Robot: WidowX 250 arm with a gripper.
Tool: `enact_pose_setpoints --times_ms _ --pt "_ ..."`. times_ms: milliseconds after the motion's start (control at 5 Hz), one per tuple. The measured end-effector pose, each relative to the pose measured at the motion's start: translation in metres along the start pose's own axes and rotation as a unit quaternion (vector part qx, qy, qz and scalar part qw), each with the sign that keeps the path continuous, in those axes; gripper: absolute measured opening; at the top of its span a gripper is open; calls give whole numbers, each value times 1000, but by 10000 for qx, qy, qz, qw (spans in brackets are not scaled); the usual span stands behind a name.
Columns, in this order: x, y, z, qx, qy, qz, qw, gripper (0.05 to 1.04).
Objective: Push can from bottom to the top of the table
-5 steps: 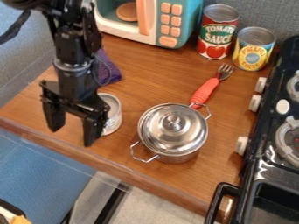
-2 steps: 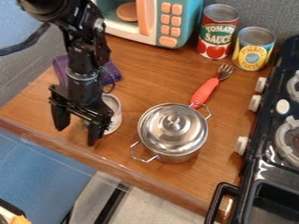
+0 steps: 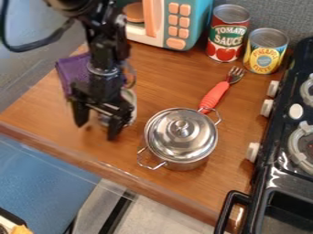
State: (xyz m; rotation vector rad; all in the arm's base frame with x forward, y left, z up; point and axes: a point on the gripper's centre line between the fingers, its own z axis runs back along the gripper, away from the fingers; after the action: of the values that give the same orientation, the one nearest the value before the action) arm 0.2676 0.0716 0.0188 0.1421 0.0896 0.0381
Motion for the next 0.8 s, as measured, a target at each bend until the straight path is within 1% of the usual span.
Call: enact_pose_setpoints --times_ms 200,400,600,800 --pt "28 -11 9 -188 -148 -34 9997 999" --pt "59 -21 19 -365 -379 -87 9986 999" --pt "83 -27 23 -499 -479 -61 9976 999" --pt "95 -25 27 -447 -559 -14 9974 999"
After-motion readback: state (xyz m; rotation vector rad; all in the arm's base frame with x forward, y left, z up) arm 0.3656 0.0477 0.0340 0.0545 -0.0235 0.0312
